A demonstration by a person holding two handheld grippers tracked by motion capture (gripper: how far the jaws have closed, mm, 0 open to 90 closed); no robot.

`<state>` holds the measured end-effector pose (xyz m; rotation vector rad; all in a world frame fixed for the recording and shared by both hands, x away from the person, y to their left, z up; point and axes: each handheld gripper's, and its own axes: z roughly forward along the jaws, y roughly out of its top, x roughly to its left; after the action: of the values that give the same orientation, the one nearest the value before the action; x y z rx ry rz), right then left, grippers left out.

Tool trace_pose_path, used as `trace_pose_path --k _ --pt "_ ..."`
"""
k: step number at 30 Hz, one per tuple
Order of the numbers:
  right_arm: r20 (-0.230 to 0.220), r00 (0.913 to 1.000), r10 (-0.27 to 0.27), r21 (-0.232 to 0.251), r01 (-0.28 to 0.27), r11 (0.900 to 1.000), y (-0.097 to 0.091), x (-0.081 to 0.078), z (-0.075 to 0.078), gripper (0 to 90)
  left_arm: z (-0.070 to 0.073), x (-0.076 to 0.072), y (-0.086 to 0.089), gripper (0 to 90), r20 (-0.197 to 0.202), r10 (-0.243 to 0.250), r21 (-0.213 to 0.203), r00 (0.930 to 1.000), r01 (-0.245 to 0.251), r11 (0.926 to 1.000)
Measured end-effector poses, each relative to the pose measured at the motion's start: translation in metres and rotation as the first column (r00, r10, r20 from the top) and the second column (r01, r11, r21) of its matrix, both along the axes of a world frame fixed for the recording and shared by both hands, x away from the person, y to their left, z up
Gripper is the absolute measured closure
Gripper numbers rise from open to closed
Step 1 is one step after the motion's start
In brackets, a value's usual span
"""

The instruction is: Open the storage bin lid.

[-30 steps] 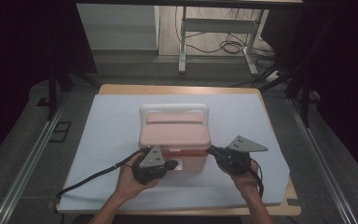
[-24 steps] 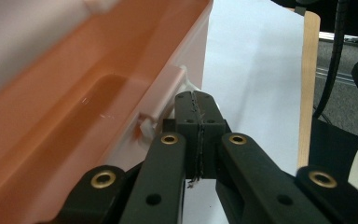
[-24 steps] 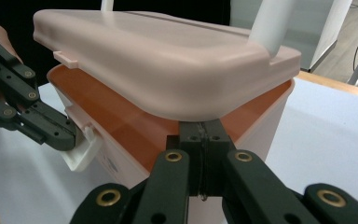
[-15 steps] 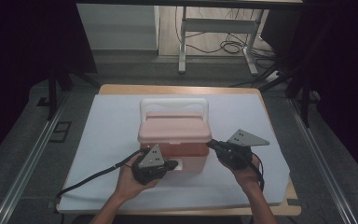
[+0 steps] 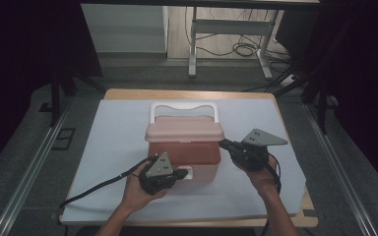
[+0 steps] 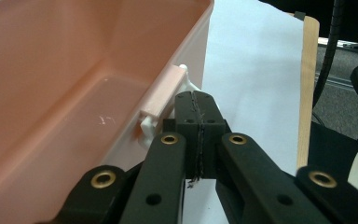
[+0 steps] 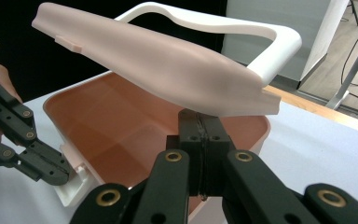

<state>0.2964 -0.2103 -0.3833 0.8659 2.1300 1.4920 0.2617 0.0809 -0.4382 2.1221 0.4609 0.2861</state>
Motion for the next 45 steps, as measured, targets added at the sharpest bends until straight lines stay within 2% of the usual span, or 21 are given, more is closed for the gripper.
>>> trace_pose_path --k 28,45 --pt "0.008 0.9999 -0.008 -0.009 0.008 0.9999 0.001 0.015 0.018 89.3 0.000 0.000 0.001 90.0 0.000 -0.004 -0.001 1.0000 0.004 1.0000" --pt "0.007 0.9992 -0.040 -0.015 0.040 0.9991 -0.001 0.032 0.033 89.1 0.000 0.001 0.002 90.0 -0.004 -0.007 -0.004 1.0000 0.007 1.0000"
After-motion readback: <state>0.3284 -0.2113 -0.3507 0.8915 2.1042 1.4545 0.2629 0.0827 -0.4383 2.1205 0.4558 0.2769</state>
